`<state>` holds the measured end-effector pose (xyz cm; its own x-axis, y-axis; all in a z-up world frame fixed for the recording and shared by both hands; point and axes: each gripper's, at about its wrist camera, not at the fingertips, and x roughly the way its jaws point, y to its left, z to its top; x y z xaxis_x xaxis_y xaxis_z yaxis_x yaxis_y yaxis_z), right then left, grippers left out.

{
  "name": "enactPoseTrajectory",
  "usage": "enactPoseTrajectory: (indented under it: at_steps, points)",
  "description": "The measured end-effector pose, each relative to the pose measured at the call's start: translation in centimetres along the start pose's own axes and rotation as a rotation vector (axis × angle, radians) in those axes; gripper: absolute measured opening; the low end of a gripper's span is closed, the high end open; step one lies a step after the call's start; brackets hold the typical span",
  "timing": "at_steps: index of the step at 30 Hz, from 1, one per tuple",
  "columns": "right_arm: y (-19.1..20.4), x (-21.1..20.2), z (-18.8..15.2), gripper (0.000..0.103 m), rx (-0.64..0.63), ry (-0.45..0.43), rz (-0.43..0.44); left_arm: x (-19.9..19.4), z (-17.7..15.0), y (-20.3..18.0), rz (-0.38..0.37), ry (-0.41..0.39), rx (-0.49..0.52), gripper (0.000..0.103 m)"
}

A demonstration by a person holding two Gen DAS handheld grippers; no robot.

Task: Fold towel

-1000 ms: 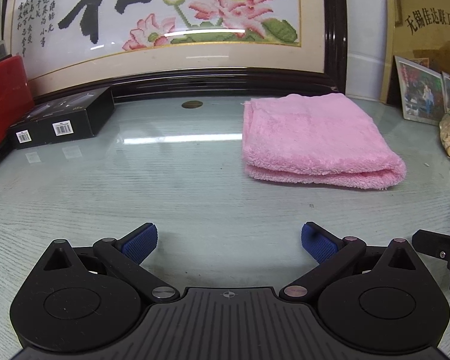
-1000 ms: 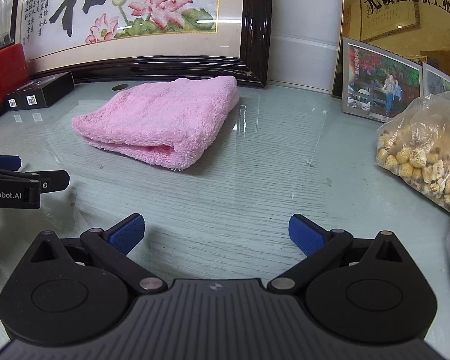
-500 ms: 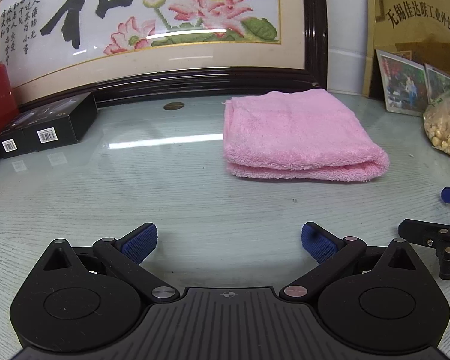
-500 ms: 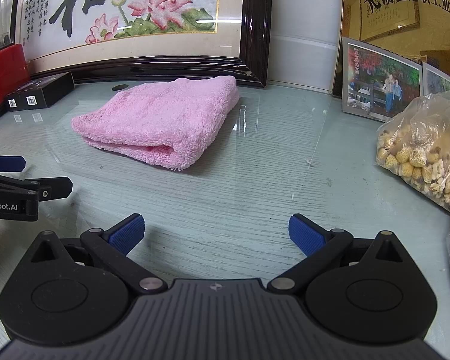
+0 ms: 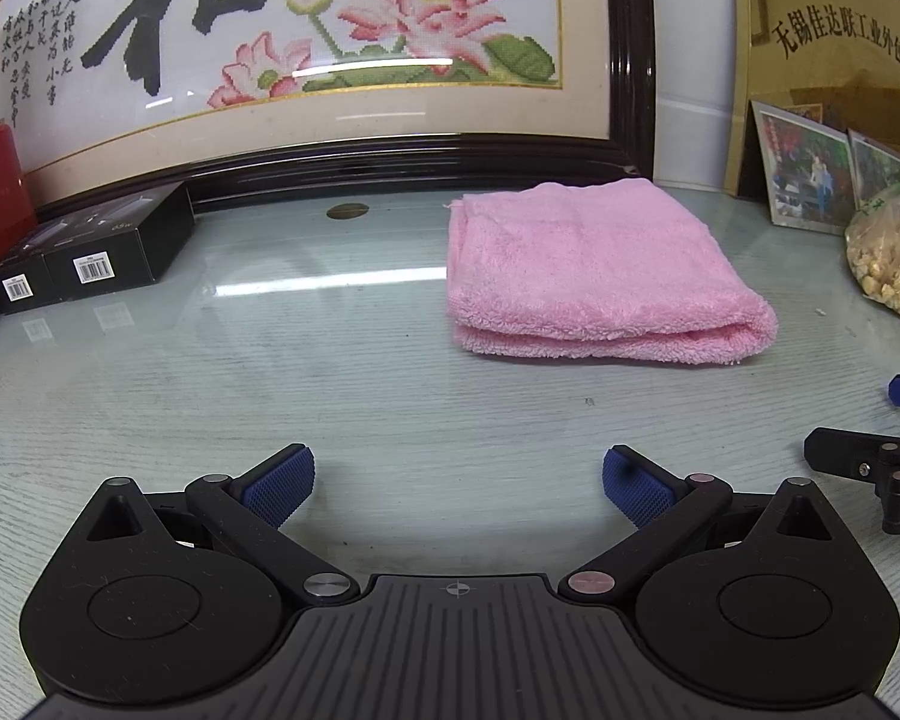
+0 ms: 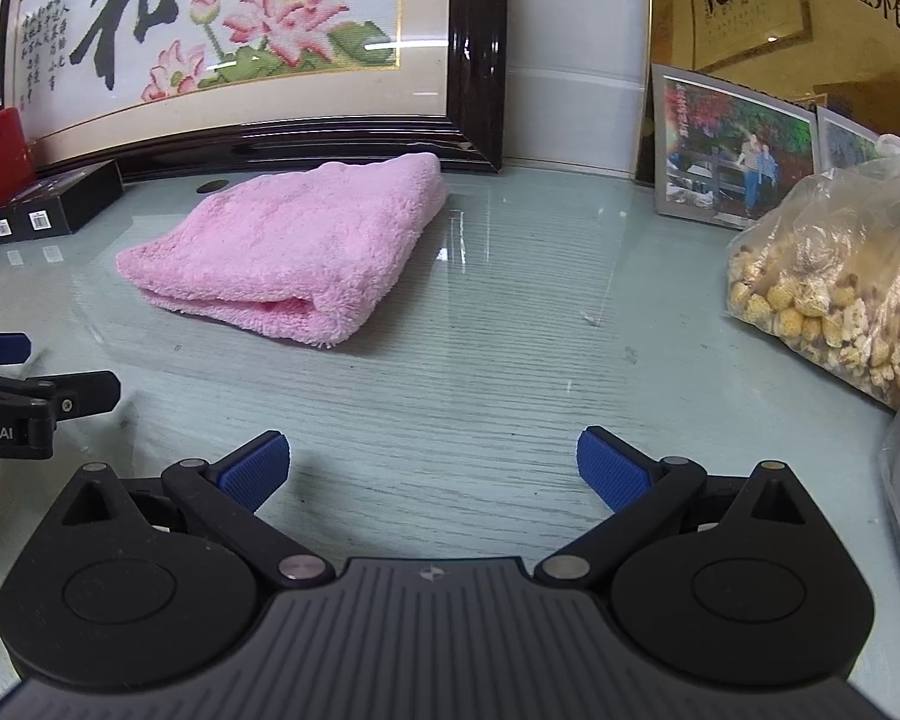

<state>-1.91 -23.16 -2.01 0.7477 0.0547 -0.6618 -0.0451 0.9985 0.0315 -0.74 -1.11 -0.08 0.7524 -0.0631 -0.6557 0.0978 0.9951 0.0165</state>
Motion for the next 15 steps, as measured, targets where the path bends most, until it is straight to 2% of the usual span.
enactPoseTrajectory:
  at_steps: [4,10,15]
  points:
    - [-0.06,0.03,-0.02,0.103,0.004,0.0,-0.007,0.01,0.01,-0.15,0.001,0.0,0.0,0.103]
    - [-0.93,0.23,0.11,0.103,0.057,-0.003,-0.064,-0.01,0.04,-0.22,0.003,0.0,-0.001,0.103]
    - [-0.92,0.3,0.04,0.103,0.053,-0.001,-0.068,-0.03,0.04,-0.15,0.0,0.0,0.0,0.103]
